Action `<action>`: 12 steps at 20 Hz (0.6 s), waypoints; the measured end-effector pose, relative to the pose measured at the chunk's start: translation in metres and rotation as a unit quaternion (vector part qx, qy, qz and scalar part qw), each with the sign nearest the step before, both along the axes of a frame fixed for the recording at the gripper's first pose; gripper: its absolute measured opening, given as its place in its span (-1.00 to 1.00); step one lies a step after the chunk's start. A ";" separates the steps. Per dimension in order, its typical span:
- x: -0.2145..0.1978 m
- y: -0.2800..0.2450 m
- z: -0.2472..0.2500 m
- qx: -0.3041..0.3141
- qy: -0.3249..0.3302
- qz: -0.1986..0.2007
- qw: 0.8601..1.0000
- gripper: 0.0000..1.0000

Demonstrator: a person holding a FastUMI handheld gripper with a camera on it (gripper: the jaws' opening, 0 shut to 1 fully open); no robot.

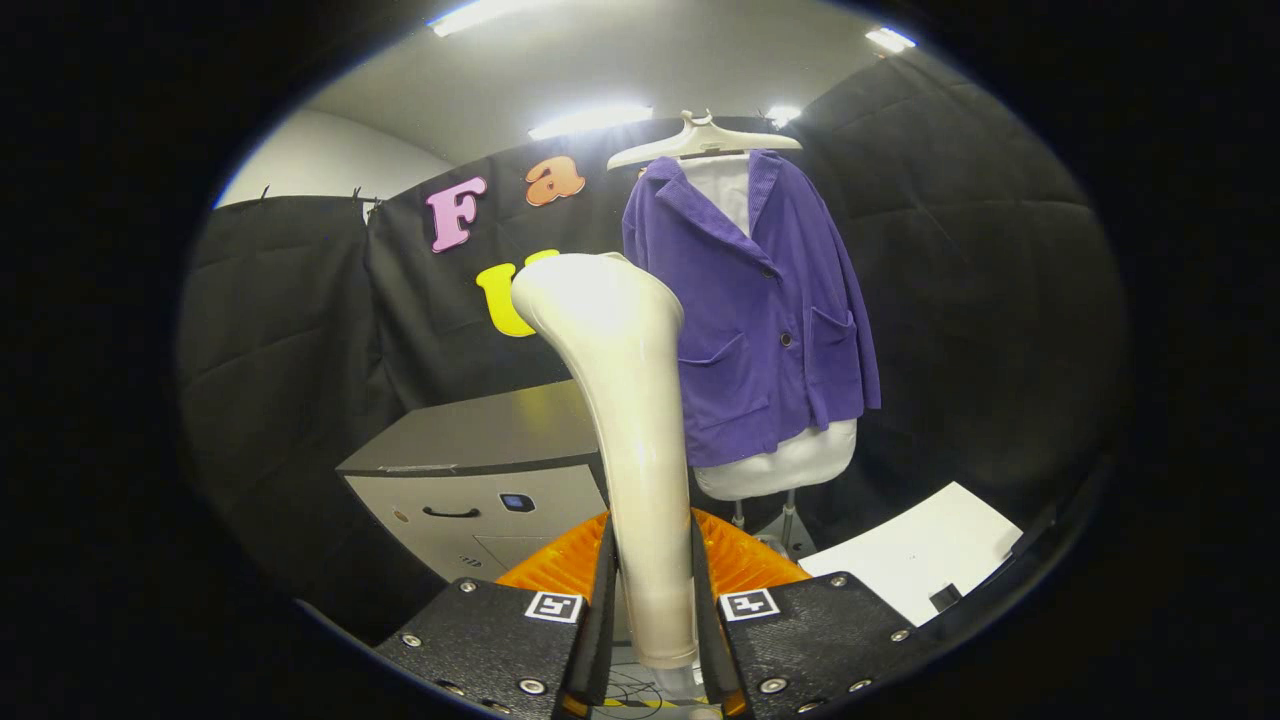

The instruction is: Iron the clothes twice with a garment steamer, once on the left side and once on the right side.

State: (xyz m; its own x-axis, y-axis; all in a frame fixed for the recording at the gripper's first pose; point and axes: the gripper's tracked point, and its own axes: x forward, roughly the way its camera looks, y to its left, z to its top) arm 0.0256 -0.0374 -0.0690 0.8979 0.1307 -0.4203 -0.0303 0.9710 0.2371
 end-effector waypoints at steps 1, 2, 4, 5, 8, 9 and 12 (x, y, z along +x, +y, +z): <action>0.000 0.000 0.000 0.000 0.000 0.000 1.000 -0.29; -0.001 0.000 -0.001 0.000 -0.001 0.000 1.000 -0.29; -0.001 0.000 -0.002 0.001 0.002 0.001 1.000 -0.29; -0.002 0.000 -0.004 0.000 0.003 0.001 1.000 -0.29; -0.003 -0.001 -0.007 0.003 0.007 0.000 1.000 -0.29; -0.003 -0.002 -0.007 0.003 0.007 -0.001 1.000 -0.29; -0.001 -0.001 -0.003 0.002 0.002 -0.003 1.000 -0.29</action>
